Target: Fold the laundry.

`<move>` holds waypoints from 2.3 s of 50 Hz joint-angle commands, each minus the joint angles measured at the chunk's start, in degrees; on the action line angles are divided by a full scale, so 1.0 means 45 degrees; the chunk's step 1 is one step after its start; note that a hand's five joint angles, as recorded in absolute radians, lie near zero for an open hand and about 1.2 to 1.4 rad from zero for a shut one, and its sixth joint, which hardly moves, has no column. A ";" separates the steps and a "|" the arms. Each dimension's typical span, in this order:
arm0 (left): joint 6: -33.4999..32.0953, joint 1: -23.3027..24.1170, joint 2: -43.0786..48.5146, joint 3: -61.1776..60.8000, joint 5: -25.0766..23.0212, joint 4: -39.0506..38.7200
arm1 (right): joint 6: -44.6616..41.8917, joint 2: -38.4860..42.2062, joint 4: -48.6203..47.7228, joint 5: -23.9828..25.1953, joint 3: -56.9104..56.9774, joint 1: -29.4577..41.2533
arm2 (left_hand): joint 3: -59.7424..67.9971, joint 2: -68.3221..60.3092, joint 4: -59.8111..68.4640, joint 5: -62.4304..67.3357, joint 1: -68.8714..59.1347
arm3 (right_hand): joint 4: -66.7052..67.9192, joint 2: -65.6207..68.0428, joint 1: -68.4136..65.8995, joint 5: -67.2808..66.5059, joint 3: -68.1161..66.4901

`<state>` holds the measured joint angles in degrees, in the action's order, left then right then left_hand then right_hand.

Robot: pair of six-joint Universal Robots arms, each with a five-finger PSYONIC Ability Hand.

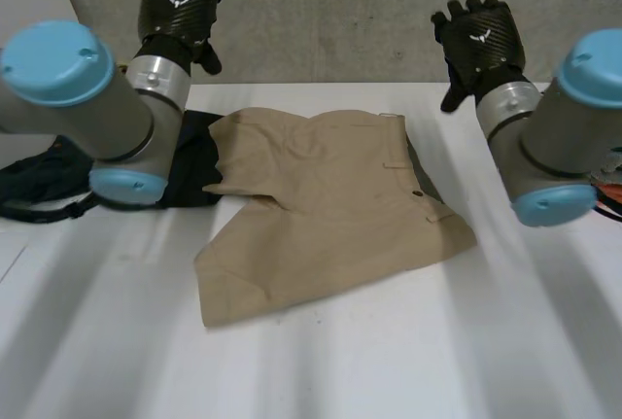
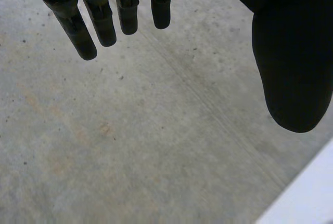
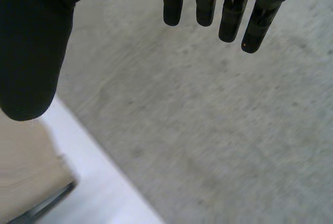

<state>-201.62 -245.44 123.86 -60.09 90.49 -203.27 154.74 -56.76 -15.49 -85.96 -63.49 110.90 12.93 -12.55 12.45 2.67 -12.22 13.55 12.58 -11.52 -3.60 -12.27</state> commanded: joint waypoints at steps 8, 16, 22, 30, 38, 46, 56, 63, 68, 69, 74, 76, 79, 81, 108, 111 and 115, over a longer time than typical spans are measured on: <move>0.0098 0.1748 -0.5256 -0.8166 -0.0050 0.3450 | -0.1474 -0.2171 0.5648 0.3924 -0.4248 -0.2085 | 0.4661 -0.4745 0.4768 0.4718 -0.4819 | 0.5056 0.5270 -0.5506 -0.5044 -0.5339; 0.1170 0.2940 -0.5669 -1.0161 -0.0050 0.5286 | -0.3682 -0.2074 0.5689 0.5059 -0.5675 -0.2751 | 0.8817 -0.8900 0.8924 0.8873 -0.8975 | 0.9024 0.9239 -0.9475 -0.9012 -0.9308; 0.2109 0.2863 -0.4459 -1.0201 -0.0050 0.5718 | -0.4074 -0.0786 0.4831 0.5235 -0.5637 -0.2692 | 0.4299 -0.4383 0.4406 0.4356 -0.4457 | 0.8839 0.9053 -0.9289 -0.8827 -0.9122; 0.2051 0.1711 -0.3423 -0.9908 0.0204 0.4079 | -0.3977 0.0249 0.2975 0.5197 -0.5442 -0.2653 | 0.3659 -0.3743 0.3766 0.3716 -0.3817 | 0.3944 0.4158 -0.4394 -0.3932 -0.4228; 0.2012 0.1515 -0.2721 -0.9284 0.1161 0.2633 | -0.3762 0.0660 0.2368 0.5099 -0.5012 -0.2653 | 0.3695 -0.3779 0.3802 0.3752 -0.3853 | 0.3604 0.3819 -0.4055 -0.3593 -0.3888; 0.1565 0.1515 -0.1647 -0.8620 0.1161 0.2554 | -0.3254 0.0778 0.1841 0.5060 -0.4719 -0.2400 | 0.3808 -0.3891 0.3915 0.3864 -0.3966 | 0.3791 0.4005 -0.4241 -0.3779 -0.4075; 0.0449 0.1320 -0.0942 -0.8209 0.1161 0.1520 | -0.2766 0.1304 0.1294 0.4417 -0.4076 -0.1853 | 0.6682 -0.6766 0.6789 0.6739 -0.6840 | 0.4052 0.4267 -0.4503 -0.4041 -0.4336; 0.0176 0.1300 -0.0922 -0.8267 0.1161 0.0698 | -0.2746 0.1676 0.1274 0.4142 -0.3528 -0.1579 | 0.9562 -0.9645 0.9669 0.9618 -0.9720 | 0.4613 0.4828 -0.5064 -0.4601 -0.4897; -0.0156 0.1300 -0.0825 -0.8287 0.1122 0.0698 | -0.2727 0.1968 0.1255 0.4084 -0.3099 -0.1325 | 1.2251 -1.2334 1.2358 1.2308 -1.2409 | 0.5286 0.5501 -0.5737 -0.5275 -0.5570; -0.0176 0.1300 -0.0825 -0.8306 0.1084 0.0698 | -0.2727 0.2008 0.1255 0.4083 -0.3059 -0.1286 | 1.3403 -1.3487 1.3510 1.3460 -1.3561 | 0.5286 0.5501 -0.5737 -0.5275 -0.5570; -0.0195 0.1319 -0.0922 -0.8345 0.1083 0.0757 | -0.2707 0.2242 0.1041 0.3927 -0.2805 -0.1130 | 1.4905 -1.4988 1.5012 1.4961 -1.5063 | 0.5809 0.6024 -0.6260 -0.5797 -0.6093; -0.0176 0.1319 -0.1039 -0.8365 0.1083 0.0796 | -0.2707 0.2339 0.0768 0.3849 -0.2708 -0.1091 | 1.4905 -1.4988 1.5012 1.4961 -1.5063 | 0.6217 0.6432 -0.6668 -0.6206 -0.6501; -0.0137 0.1261 -0.1487 -0.8365 0.1064 0.0854 | -0.2668 0.2573 0.0397 0.3713 -0.2552 -0.1032 | 1.4905 -1.4988 1.5012 1.4961 -1.5063 | 0.6779 0.6993 -0.7229 -0.6767 -0.7062; -0.0040 0.1086 -0.1935 -0.8385 0.1044 0.0854 | -0.2688 0.2710 0.0240 0.3634 -0.2454 -0.1012 | 1.4905 -1.4988 1.5012 1.4961 -1.5063 | 0.7636 0.7851 -0.8087 -0.7624 -0.7920; -0.0389 0.1650 -0.5255 -1.0237 0.0675 0.7953 | -0.6062 -0.2618 0.9843 0.3224 -0.5868 -0.2670 | 1.4905 -1.4988 1.5012 1.4961 -1.5063 | 1.4768 1.4982 -1.5218 -1.4756 -1.5051; -0.0683 0.1866 -0.5706 -1.0727 0.0362 0.9268 | -0.8068 -0.3768 1.1463 0.3048 -0.7310 -0.3528 | 1.4905 -1.4988 1.5012 1.4961 -1.5063 | 1.4768 1.4982 -1.5218 -1.4756 -1.5051; -0.0976 0.2178 -0.6195 -1.1197 -0.0205 0.9820 | -0.9094 -0.4437 1.1471 0.3184 -0.8350 -0.3844 | 1.4905 -1.4988 1.5012 1.4961 -1.5063 | 1.4768 1.4982 -1.5218 -1.4756 -1.5051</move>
<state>-204.14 -237.40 98.96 -107.42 92.43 -164.84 123.00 -71.64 31.92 -71.76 -93.39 97.16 67.97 -68.41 68.63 56.77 -65.13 68.00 67.34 -56.25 -55.49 -67.98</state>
